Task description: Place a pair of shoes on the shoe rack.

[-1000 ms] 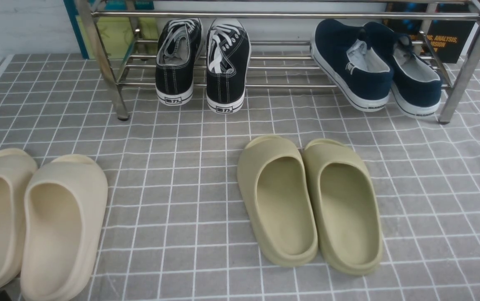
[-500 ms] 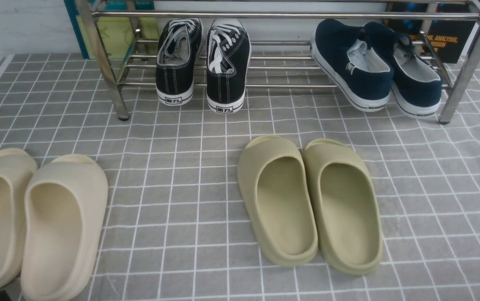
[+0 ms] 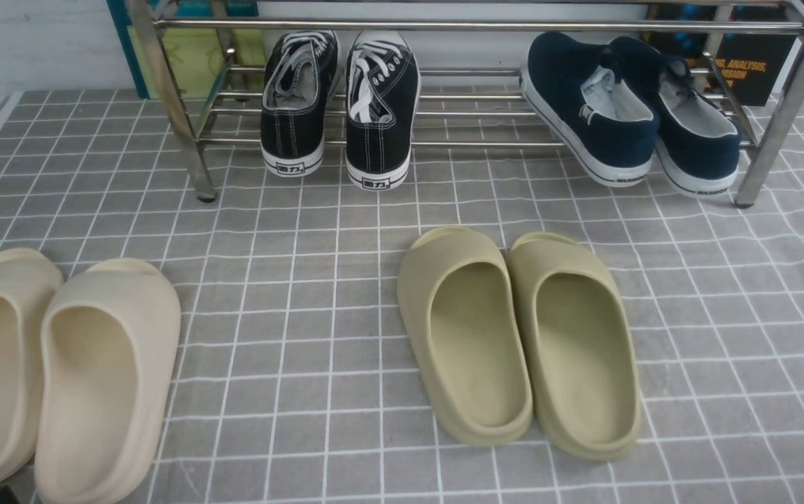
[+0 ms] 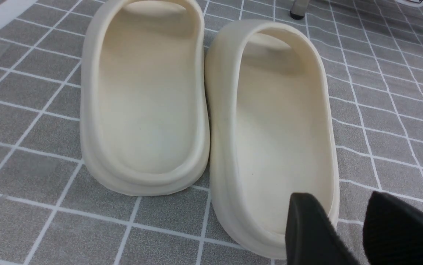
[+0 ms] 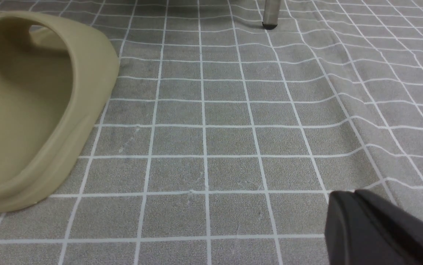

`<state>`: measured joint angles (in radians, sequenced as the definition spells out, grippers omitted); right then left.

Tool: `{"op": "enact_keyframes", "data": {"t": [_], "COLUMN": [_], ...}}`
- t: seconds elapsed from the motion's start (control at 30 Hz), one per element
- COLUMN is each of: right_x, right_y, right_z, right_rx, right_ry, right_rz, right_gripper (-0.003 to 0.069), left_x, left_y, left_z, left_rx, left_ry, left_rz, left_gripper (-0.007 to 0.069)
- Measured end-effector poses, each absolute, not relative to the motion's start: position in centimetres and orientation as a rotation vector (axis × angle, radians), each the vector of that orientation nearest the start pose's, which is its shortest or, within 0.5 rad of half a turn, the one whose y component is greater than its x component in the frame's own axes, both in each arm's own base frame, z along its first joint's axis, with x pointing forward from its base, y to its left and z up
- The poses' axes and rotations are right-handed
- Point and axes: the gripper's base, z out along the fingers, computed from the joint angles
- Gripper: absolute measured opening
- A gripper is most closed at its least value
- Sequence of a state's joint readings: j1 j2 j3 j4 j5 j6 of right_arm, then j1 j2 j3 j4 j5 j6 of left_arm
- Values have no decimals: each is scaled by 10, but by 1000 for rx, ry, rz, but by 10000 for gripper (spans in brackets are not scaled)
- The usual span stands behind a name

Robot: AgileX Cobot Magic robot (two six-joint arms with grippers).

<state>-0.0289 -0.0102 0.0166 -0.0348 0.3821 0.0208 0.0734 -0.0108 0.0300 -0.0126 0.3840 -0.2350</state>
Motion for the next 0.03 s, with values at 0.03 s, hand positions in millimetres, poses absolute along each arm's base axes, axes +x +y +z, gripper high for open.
{"op": "enact_keyframes", "data": {"t": [0.03], "right_x": [52], "right_y": [-3], "right_z": [174], "right_rx": [25], "right_ry": [1872], "right_rz": [-40], "right_gripper": [39], "left_x": [52], "left_y": [3], "left_z": [169], "left_rx": [-298], "left_ry": [1865], "left_rz": [-123], "left_gripper": [238]}}
